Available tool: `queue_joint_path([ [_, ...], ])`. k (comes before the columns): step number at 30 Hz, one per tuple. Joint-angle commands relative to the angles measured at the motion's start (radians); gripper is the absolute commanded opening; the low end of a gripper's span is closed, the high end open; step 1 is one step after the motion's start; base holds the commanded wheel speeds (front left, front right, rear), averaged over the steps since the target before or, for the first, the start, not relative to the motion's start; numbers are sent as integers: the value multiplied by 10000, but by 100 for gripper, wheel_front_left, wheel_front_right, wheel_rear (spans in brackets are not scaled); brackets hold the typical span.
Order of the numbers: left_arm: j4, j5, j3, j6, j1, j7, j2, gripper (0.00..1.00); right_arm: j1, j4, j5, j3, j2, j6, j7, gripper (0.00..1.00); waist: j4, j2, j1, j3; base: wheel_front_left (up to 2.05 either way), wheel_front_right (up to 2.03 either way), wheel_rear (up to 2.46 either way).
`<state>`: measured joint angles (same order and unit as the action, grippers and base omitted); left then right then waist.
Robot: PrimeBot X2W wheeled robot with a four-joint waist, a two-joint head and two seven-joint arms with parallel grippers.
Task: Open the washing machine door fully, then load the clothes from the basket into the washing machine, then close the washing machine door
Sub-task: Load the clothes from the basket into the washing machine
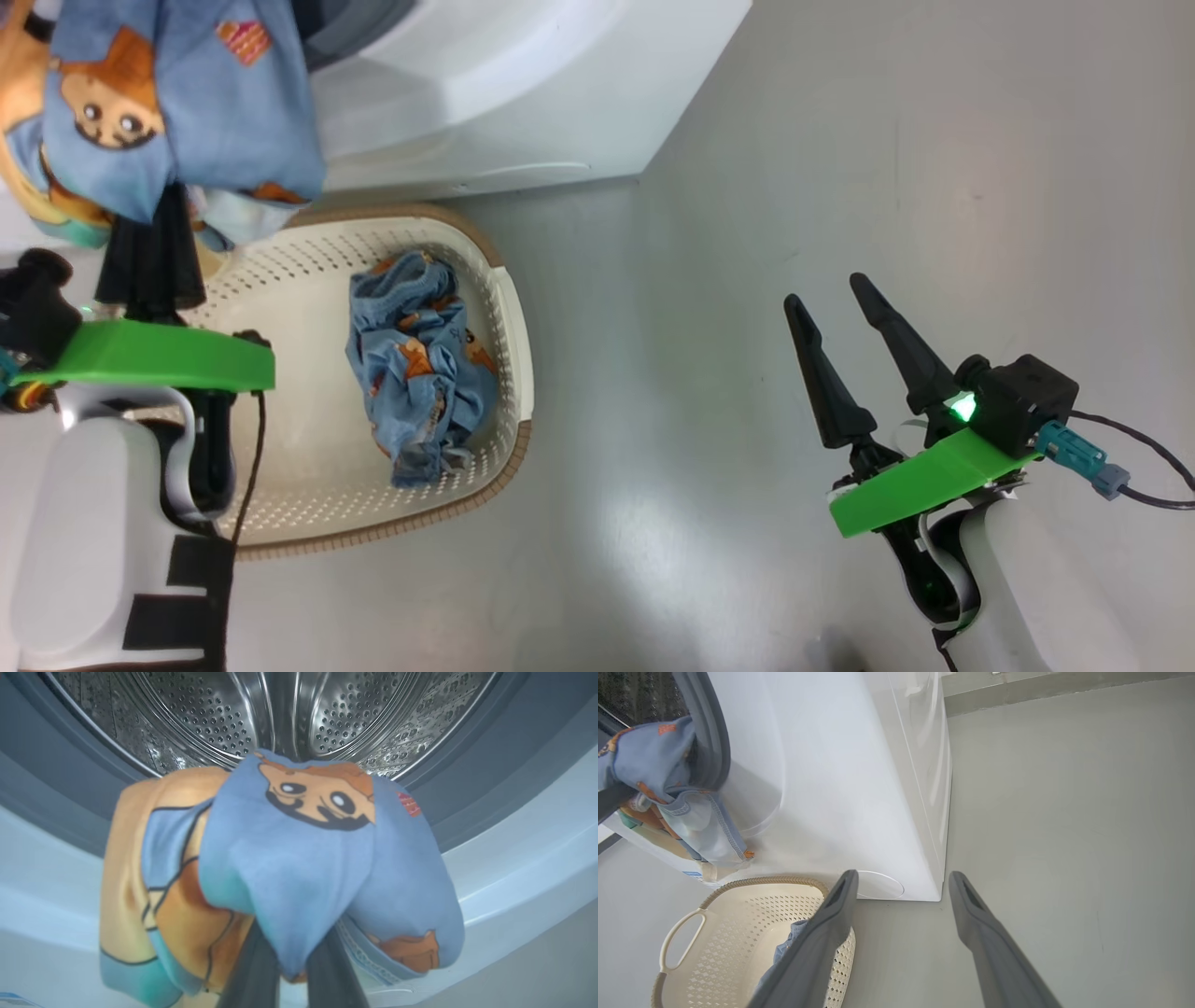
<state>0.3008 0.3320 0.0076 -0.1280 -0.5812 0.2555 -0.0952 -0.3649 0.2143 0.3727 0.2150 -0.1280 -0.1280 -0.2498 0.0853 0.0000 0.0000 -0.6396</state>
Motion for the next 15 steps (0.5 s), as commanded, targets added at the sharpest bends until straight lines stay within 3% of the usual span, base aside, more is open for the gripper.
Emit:
queue_joint_path([
  [1,-334,-116,233,-26,69,63,-373,0,464,-146,43,254,50,-27,-120,100,-67,0,0,205,0,0,0],
  [7,-318,-116,-217,-26,-839,63,-937,0,507,-141,124,323,96,-27,-120,100,92,0,0,321,0,0,0],
  [15,1032,77,-382,-27,-3012,-569,-1920,0,488,-139,225,388,182,-27,-120,100,483,0,0,105,0,0,0],
])
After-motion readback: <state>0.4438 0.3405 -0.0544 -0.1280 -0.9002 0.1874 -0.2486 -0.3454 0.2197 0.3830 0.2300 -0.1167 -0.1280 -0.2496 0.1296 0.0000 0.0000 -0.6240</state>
